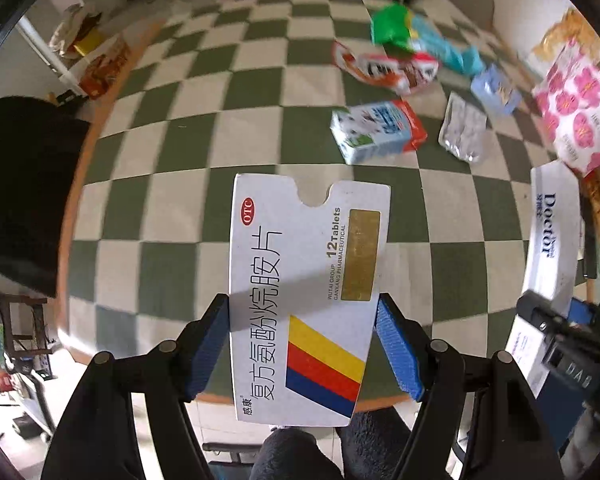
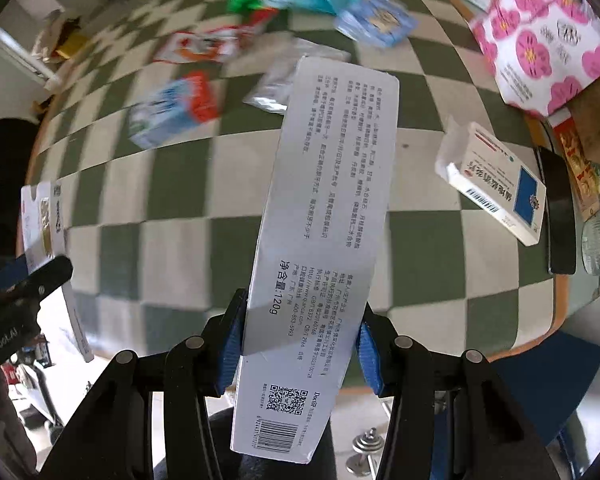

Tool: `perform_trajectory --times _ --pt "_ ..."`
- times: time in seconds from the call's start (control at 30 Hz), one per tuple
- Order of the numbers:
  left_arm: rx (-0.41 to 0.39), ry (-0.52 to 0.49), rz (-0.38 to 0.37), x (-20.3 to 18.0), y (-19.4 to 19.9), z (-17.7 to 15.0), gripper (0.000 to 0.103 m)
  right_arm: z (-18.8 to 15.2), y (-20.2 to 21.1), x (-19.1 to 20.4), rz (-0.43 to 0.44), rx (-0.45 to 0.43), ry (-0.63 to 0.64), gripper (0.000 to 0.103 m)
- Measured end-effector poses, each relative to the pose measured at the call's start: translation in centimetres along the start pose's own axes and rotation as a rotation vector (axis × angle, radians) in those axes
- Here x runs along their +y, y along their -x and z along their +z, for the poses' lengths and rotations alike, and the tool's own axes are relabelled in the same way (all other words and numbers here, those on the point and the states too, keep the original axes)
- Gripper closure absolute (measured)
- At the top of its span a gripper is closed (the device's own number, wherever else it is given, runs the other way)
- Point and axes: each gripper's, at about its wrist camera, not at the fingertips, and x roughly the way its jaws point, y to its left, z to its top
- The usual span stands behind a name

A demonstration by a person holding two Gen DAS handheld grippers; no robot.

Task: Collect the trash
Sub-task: 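Grasp the white-yellow-red tablet box with left tool while right tool holds the long box, then move both boxes over the trash bin and open both tools to drop them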

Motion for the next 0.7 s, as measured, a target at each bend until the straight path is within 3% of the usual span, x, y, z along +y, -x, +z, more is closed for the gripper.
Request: perform_trajectory --times 0.2,0.37,0.5,0.6,0.7 --pt "-0.072 0.02 -0.058 4.8 3.5 -4.4 0.033 -5.9 4.7 4.1 0.048 -0.075 0.032 0.052" --pt "-0.062 0.017 -0.115 8.1 4.8 -9.9 0.033 -12.6 6.1 7.8 0.059 -0.08 0.038 0.052" --pt "0.011 0.04 -0.165 10.8 3.2 -14.1 0.033 -18.1 4.8 10.0 0.084 -0.021 0.02 0.052" --pt "0.111 0.08 -0.201 12.4 -0.6 -17.0 0.033 -21.9 1.7 11.0 0.089 0.059 0.014 0.052" --pt "0.206 0.119 -0.235 13.3 -5.7 -19.4 0.033 -25.1 -3.9 11.2 0.119 0.171 -0.014 0.052"
